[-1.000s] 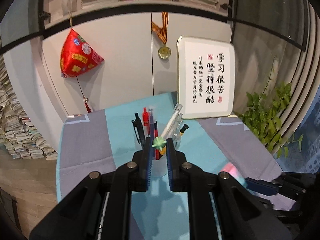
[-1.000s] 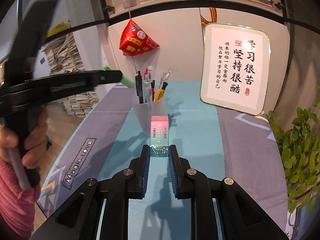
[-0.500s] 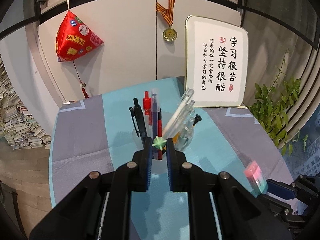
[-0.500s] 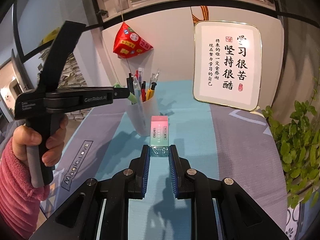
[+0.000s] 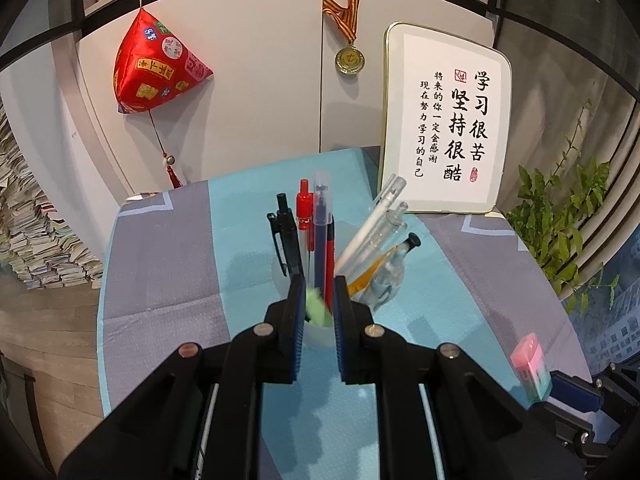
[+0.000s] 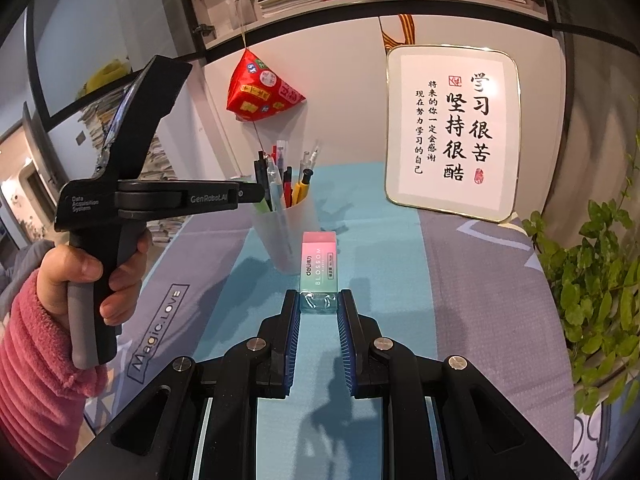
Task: Organize stationery
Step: 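Carry the green highlighter into the cup and open the left tool while the right tool holds the eraser, then carry the pink eraser over the cup and release it with the right tool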
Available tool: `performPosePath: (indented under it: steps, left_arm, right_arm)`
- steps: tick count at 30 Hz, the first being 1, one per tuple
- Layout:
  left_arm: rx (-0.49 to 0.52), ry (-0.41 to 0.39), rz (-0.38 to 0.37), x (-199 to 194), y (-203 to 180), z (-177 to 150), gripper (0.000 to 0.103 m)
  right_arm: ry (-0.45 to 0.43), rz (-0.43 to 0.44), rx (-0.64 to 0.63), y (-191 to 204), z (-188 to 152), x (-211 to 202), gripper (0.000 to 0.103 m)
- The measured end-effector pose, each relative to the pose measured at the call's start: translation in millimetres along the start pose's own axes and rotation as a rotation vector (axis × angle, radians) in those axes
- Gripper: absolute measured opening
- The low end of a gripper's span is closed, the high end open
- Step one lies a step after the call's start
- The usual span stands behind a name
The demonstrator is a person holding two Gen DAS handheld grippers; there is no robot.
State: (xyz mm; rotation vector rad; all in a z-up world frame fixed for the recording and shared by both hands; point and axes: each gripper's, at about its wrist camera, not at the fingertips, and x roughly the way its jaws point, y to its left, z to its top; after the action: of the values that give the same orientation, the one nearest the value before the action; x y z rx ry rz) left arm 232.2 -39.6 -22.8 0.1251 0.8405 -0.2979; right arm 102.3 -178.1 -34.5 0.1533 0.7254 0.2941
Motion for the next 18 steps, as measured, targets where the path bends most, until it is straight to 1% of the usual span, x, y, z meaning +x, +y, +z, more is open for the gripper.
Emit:
performPosePath:
  steps: [9, 12, 18]
  left_arm:
    - [-0.011, -0.044, 0.008, -18, 7, -6, 0.012]
    - [-0.005, -0.059, 0.014, -26, 9, -13, 0.012]
    - [-0.031, -0.092, 0.024, -42, 19, -32, 0.012]
  right_arm:
    - [-0.005, 0.001, 0.001, 0, 0, -1, 0.02]
    - [-0.004, 0.004, -0.001, 2, 0, 0, 0.02]
    - [-0.004, 0.008, -0.013, 6, 8, 2, 0.02]
